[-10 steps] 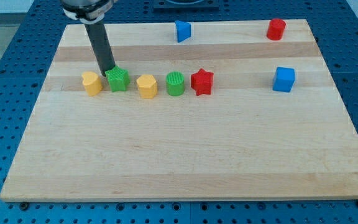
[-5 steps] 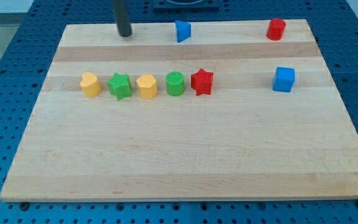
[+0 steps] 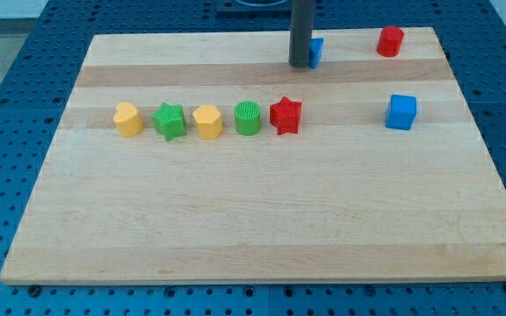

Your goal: Move the blue triangle to the left side of cube

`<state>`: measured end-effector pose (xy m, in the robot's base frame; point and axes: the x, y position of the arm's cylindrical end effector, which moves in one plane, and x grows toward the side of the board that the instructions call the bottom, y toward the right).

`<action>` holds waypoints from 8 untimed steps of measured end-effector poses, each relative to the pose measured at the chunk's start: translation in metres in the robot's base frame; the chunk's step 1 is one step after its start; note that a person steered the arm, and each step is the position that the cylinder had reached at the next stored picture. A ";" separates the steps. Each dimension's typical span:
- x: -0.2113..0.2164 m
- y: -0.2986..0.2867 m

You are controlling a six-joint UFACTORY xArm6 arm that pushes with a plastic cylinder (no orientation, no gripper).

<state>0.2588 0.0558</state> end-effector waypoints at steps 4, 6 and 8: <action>-0.065 0.026; 0.024 0.063; 0.034 0.065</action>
<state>0.2929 0.1211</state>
